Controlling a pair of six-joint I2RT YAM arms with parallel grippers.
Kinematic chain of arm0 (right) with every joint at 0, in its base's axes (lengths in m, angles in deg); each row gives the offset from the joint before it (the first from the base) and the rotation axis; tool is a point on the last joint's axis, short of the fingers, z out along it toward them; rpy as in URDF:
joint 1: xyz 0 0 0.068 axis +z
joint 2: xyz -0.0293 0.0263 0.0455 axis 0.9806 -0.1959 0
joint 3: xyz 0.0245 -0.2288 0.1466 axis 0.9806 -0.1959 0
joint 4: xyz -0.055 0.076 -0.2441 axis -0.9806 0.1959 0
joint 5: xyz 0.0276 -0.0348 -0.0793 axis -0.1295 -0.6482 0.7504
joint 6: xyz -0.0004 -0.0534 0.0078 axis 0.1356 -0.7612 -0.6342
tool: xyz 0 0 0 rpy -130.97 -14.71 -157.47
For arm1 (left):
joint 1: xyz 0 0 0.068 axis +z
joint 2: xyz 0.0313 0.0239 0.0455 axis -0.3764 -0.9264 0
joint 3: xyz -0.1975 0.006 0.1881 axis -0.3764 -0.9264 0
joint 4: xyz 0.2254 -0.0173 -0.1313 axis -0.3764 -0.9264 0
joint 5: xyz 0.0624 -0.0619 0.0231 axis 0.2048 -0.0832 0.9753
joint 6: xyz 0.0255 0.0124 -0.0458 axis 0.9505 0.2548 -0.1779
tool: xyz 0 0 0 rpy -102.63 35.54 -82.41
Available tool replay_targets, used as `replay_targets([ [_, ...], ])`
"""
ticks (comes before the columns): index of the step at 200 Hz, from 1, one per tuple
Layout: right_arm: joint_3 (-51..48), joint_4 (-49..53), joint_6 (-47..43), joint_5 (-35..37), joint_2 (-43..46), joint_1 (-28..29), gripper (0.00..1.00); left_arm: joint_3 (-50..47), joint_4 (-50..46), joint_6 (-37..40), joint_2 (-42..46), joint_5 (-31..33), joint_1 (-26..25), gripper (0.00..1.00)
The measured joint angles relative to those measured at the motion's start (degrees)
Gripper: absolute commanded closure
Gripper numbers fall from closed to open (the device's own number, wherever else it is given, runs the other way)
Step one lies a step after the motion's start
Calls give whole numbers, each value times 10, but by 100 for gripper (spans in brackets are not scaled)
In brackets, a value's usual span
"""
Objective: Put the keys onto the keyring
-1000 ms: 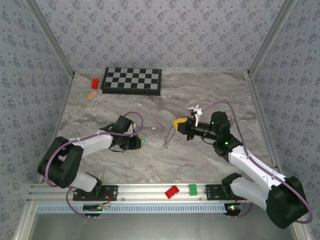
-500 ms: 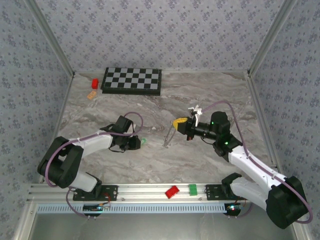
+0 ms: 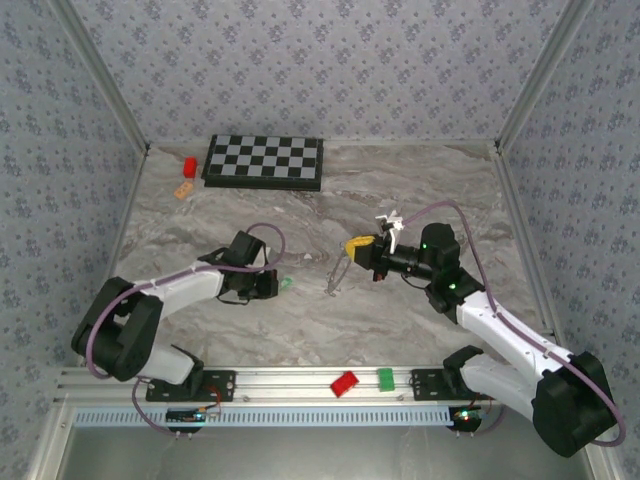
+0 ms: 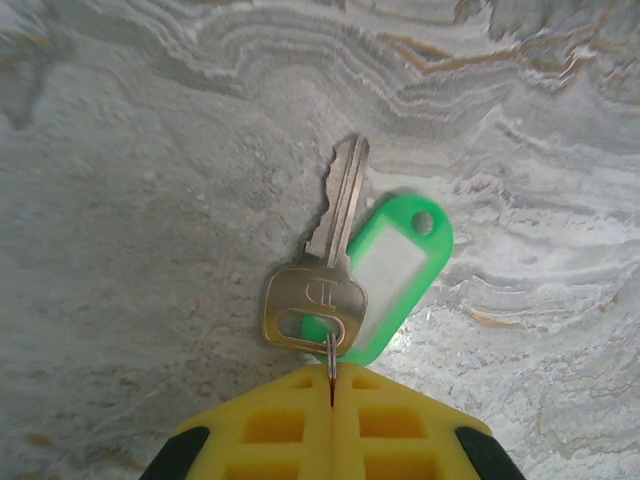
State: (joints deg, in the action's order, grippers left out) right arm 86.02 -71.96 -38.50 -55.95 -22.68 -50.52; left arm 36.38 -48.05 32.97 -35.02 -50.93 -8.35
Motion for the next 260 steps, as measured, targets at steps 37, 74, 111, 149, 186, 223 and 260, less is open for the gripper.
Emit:
replay_targets([
  [37,0,0,0,0,0,0,100,16,-12,17,54,61,-21,100],
  [74,0,0,-1,9,0,1,100,33,-3,52,96,116,-40,100],
  [111,0,0,-8,27,0,4,100,23,71,101,150,142,-55,100],
  [149,0,0,-27,54,0,11,100,-33,207,163,184,125,-65,100],
  [186,8,22,-60,73,1,14,100,-36,285,200,165,64,-67,100],
  [223,14,30,-89,73,2,14,100,-12,332,228,136,-24,-67,100],
  [260,15,32,-117,72,2,17,100,-11,371,258,133,-104,-67,100],
])
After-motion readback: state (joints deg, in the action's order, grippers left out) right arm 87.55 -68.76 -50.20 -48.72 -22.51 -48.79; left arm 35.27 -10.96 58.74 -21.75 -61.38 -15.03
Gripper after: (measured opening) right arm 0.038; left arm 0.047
